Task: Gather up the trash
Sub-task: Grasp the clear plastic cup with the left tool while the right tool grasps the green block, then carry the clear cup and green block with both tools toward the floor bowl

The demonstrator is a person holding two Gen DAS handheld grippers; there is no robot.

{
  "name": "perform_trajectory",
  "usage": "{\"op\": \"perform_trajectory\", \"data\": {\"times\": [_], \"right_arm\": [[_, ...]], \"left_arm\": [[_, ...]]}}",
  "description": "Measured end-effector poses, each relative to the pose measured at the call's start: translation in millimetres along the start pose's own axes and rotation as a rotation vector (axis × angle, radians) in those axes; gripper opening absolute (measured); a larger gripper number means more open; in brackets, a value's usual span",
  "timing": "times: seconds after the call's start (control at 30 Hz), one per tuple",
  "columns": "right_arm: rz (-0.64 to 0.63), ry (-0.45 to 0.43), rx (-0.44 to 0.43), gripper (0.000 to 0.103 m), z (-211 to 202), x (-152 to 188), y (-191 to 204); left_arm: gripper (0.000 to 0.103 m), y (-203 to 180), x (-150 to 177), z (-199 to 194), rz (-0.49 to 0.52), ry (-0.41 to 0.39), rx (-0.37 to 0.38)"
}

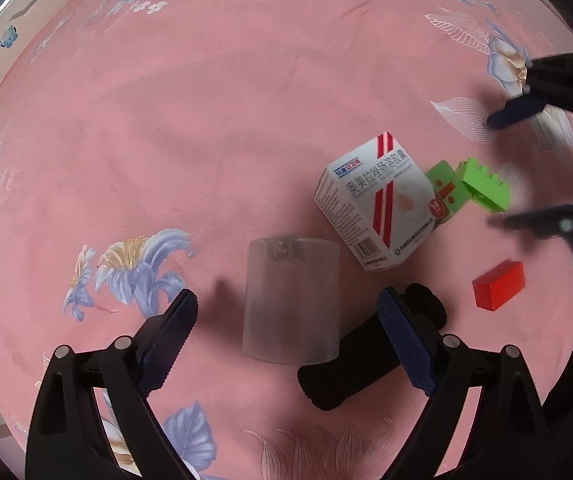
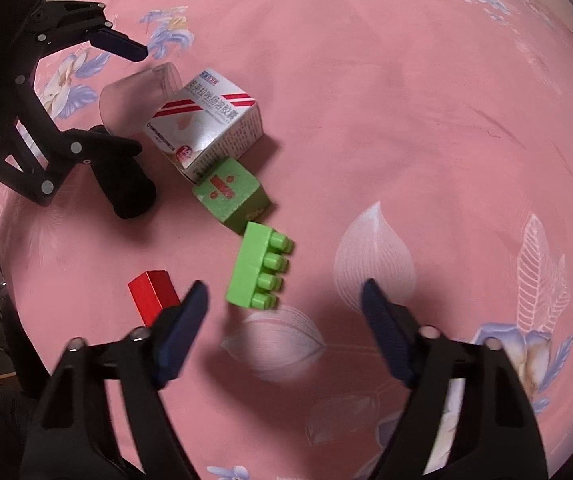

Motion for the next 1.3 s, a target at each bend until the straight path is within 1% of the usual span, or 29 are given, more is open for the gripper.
{"op": "perform_trajectory", "data": {"times": [0.07, 0.13, 0.17, 0.2, 0.23, 0.27, 0.3, 0.37, 0.4, 0.47, 0.57, 0.63, 0.73, 0.93, 1.07, 1.17, 1.3], "right_arm": [[-0.004, 0.011, 0.006, 0.067, 5.3, -3.1, 0.5], [-0.007, 0.021, 0.004, 0.056, 10.1, -4.7, 1.9], [-0.007, 0.025, 0.010, 0.055, 11.5, -4.9, 1.3], [-0.006, 0.026, 0.011, 0.055, 13.0, -5.9, 1.4], [-0.009, 0.031, 0.013, 0.052, 14.3, -6.2, 1.9], [-0.016, 0.035, 0.020, 0.050, 15.1, -6.5, 2.1], [-0.011, 0.034, 0.025, 0.047, 16.8, -8.6, 2.8], [-0.014, 0.038, 0.030, 0.044, 20.3, -9.6, 7.2], [-0.011, 0.038, 0.031, 0.042, 20.9, -10.6, 7.5], [-0.014, 0.037, 0.032, 0.038, 24.9, -14.1, 9.6], [-0.019, 0.039, 0.035, 0.032, 24.4, -13.8, 1.7], [-0.022, 0.042, 0.038, 0.026, 25.1, -15.2, 1.3], [-0.027, 0.048, 0.044, 0.022, 28.2, -16.3, 2.6], [-0.031, 0.052, 0.057, 0.022, 31.4, -13.9, 13.1], [-0.030, 0.046, 0.055, 0.022, 33.0, -14.4, 18.3], [-0.035, 0.040, 0.058, 0.022, 21.9, -6.1, 16.2], [-0.051, 0.028, 0.065, 0.022, 12.1, -0.9, 24.9]], "left_arm": [[0.091, -0.2, -0.9, 0.9, -0.004, -0.006, 0.008], [0.081, -1.8, -0.8, 1.7, 0.002, -0.007, 0.006], [0.075, -1.7, -0.5, 3.2, 0.001, 0.000, 0.012], [0.071, -2.4, 0.4, 5.1, 0.001, 0.011, 0.016], [0.069, -2.6, 0.8, 6.8, 0.004, 0.014, 0.008], [0.065, -3.1, 1.6, 7.9, 0.007, 0.014, 0.006], [0.061, -5.4, 3.0, 9.3, 0.009, 0.022, 0.021], [0.051, -1.7, 5.3, 13.6, 0.016, 0.023, 0.018], [0.049, -1.5, 6.1, 15.7, 0.016, 0.028, 0.019], [0.049, 2.0, 11.8, 18.2, 0.014, 0.025, 0.022], [0.049, 3.2, 14.6, 18.6, 0.021, 0.018, 0.024], [0.049, 2.1, 14.2, 18.6, 0.016, 0.017, 0.029], [0.049, -0.4, 15.9, 21.2, 0.023, 0.012, 0.031], [0.049, 3.1, 21.1, 18.9, 0.017, 0.005, 0.035], [0.049, 11.5, 20.8, 11.2, 0.005, -0.014, 0.034], [0.049, 19.5, 24.7, 0.7, 0.000, -0.025, 0.034], [0.049, 27.4, 30.3, -18.6, -0.004, -0.053, 0.023]]}}
Point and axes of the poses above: each gripper's, at about its wrist camera, not at the fingertips, and z roughly the way its jaws point, y to its left, x to its underside, the point moved 10 cm from there along z, roughly the way its jaws point, and after that the axes turned 13 degrees about -x, right-handed, at the moved point
